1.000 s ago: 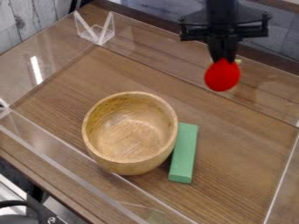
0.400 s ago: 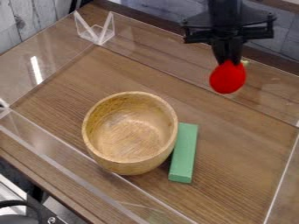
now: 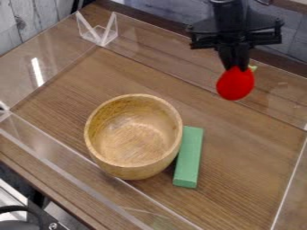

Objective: Move the red fruit to the left

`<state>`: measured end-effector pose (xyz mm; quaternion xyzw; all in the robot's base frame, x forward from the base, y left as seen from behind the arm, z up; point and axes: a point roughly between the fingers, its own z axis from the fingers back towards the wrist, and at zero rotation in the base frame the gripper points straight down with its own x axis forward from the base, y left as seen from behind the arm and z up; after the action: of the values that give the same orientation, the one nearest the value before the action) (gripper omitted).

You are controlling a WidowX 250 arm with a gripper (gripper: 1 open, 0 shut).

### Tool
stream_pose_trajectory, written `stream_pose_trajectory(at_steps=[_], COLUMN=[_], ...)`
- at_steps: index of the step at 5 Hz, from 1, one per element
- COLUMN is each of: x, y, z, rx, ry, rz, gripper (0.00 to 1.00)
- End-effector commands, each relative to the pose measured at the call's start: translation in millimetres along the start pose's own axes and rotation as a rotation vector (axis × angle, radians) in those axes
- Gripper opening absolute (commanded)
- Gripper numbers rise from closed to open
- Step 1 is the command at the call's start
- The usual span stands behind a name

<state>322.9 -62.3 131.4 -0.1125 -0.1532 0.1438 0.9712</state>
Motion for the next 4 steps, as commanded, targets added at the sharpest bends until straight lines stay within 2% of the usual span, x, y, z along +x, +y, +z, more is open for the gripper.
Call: stream_pose_trajectory(at_steps=[1, 2, 4], x=[10.1, 11.7, -4.7], y=[-2.6, -1.7, -10.9], z=[20.2, 23.7, 22.0], rx=[-0.036, -0.047, -0.063], ry=[-0.061, -0.066, -0.078], rz=[0.000, 0.005, 0.011], gripper=[0.00, 0.00, 0.00])
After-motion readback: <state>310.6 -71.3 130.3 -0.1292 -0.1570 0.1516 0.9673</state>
